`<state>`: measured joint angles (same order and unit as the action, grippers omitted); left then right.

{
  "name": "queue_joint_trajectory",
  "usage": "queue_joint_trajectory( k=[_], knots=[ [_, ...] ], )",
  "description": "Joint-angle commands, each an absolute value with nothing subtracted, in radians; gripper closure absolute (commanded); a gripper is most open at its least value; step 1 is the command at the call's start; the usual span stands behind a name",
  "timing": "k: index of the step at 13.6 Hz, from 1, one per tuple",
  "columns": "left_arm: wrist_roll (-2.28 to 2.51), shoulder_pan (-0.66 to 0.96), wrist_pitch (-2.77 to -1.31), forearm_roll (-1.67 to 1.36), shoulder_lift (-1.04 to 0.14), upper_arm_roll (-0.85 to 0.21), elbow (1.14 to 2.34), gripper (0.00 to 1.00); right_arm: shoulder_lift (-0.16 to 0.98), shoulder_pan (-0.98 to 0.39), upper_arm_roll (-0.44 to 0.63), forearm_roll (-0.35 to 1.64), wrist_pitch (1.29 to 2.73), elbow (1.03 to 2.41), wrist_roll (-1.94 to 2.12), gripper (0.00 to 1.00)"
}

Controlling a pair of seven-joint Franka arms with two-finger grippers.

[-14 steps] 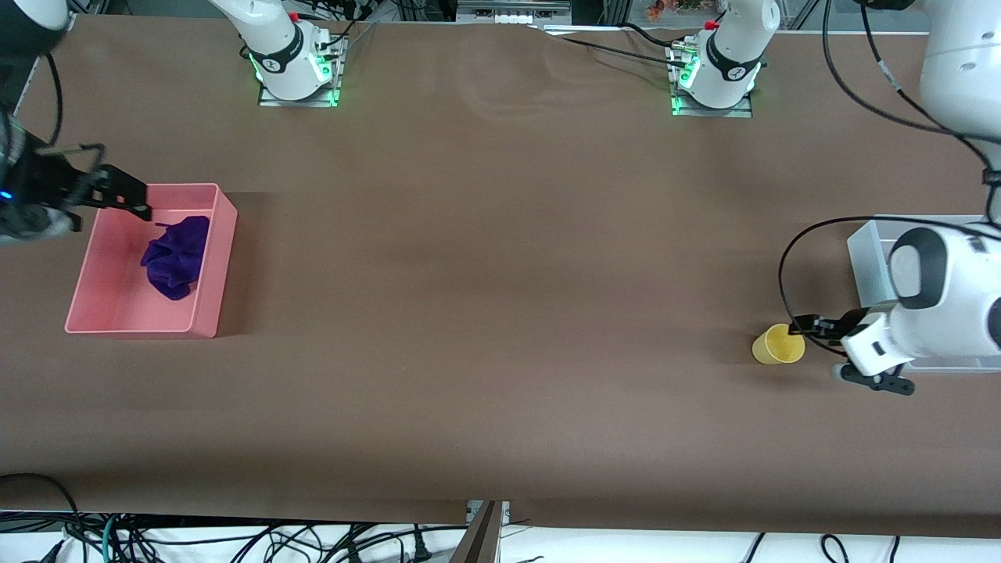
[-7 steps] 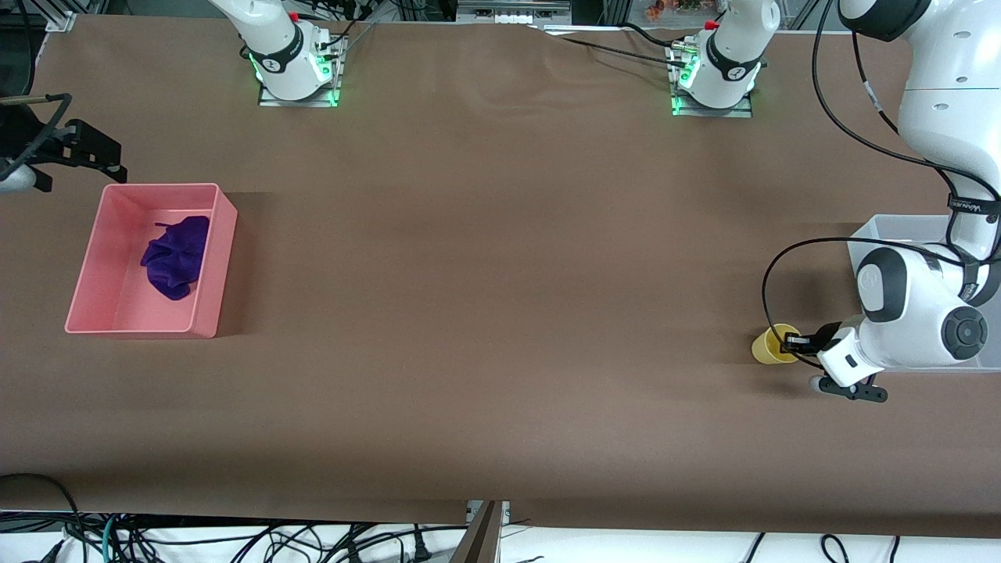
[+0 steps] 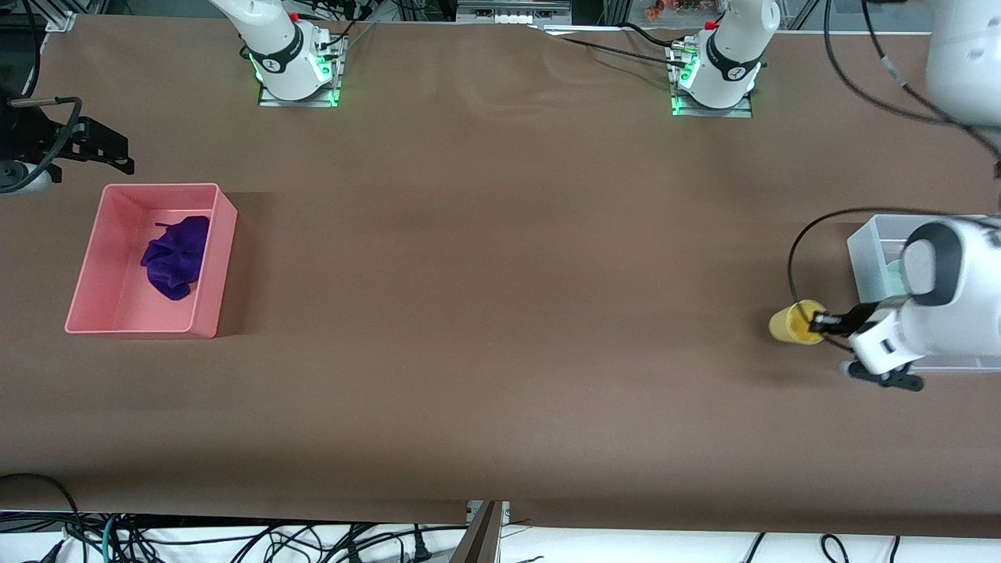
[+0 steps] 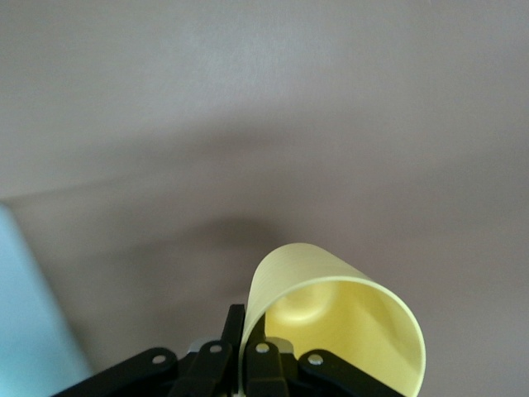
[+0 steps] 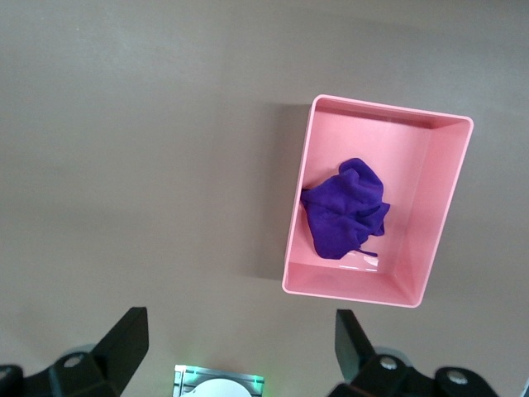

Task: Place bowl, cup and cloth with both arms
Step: 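Carry the yellow cup with the left gripper and set it into the bowl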

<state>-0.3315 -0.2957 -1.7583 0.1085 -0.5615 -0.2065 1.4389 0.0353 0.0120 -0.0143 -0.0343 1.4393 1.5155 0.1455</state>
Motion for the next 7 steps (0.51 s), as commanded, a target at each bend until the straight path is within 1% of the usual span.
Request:
queue_joint_trajectory(
  k=[1,4,5,6,7],
  knots=[
    [-0.528,-0.342,-1.692,0.233,-0.437,-0.181,1.466,1.0,0.035,0.017,-0.015,-0.041,1.422,1.508,0.14,0.0],
    [-0.725,-0.47,-1.696,0.322,-0.433,-0.183,1.503,1.0,0.032,0.011,0.002,-0.044,1.422,1.508,0.141,0.0],
    [-0.753,-0.524,-1.73,0.327,-0.439,-0.184,1.534,1.0,0.035,0.011,0.002,-0.046,1.419,1.508,0.143,0.0],
    [-0.779,-0.561,-1.828,0.327,-0.439,-0.184,1.595,1.0,0.037,0.014,0.006,-0.045,1.414,1.508,0.15,0.0],
    [-0.814,-0.599,-1.956,0.327,-0.445,-0.184,1.653,1.0,0.044,0.017,0.021,-0.038,1.413,1.508,0.153,0.0]
  ],
)
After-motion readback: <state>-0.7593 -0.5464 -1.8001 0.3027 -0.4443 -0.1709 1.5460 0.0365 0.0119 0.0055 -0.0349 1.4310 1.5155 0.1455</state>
